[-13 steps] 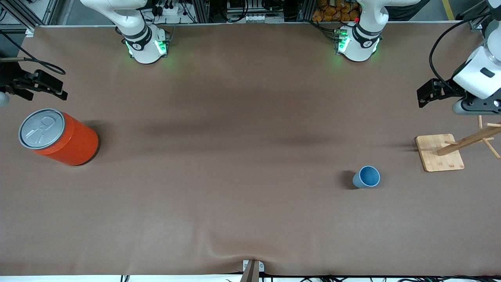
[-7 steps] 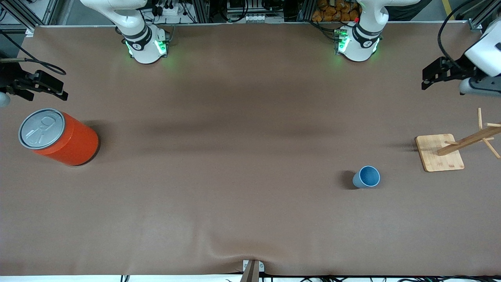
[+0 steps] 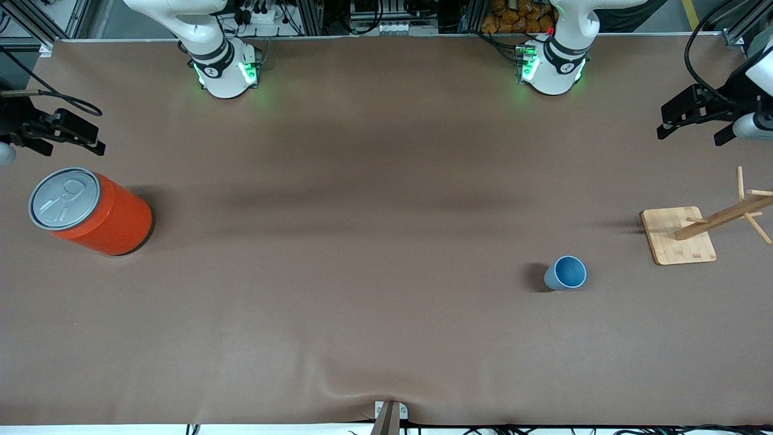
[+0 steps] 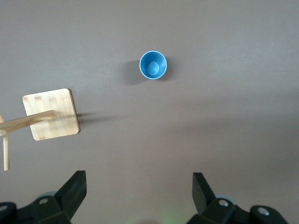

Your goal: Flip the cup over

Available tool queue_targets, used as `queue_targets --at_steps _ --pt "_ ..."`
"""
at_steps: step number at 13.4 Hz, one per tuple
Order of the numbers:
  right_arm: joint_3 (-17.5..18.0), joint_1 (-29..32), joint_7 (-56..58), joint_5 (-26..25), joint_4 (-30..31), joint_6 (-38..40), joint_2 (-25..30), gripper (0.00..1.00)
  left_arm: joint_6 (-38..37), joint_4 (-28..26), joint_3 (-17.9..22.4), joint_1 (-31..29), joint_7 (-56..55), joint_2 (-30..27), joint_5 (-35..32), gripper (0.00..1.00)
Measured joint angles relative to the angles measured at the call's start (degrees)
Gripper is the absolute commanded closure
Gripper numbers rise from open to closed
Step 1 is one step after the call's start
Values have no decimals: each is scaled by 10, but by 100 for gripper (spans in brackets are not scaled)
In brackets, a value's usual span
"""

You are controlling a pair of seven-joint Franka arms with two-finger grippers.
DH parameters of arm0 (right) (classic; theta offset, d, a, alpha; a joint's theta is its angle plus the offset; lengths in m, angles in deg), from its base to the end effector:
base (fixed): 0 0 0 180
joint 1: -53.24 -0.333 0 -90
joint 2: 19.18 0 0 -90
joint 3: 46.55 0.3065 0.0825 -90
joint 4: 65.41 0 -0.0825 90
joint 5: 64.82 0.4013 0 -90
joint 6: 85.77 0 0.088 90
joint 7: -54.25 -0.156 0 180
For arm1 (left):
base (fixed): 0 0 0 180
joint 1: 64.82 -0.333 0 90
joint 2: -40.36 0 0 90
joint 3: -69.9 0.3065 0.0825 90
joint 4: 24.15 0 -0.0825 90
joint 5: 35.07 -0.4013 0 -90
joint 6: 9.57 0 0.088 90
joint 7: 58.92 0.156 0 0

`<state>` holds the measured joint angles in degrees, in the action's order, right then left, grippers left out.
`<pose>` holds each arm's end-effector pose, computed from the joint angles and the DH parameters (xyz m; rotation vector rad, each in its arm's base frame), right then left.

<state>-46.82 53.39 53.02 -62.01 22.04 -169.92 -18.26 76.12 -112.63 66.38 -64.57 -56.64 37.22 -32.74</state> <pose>0.5546 0.0040 0.5881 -3.0920 0.0384 0.0648 0.5462 -0.0435 0.6030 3.0997 -0.1686 0.0086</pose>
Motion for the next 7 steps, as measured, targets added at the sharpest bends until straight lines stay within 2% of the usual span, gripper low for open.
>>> queue_targets --at_steps 3,7 --pt "0 0 0 1 0 0 0 0 0 -1 -19 1 -17 8 -31 0" --pt "1 0 0 2 0 -2 0 0 -4 -1 -23 0 -20 9 -34 0"
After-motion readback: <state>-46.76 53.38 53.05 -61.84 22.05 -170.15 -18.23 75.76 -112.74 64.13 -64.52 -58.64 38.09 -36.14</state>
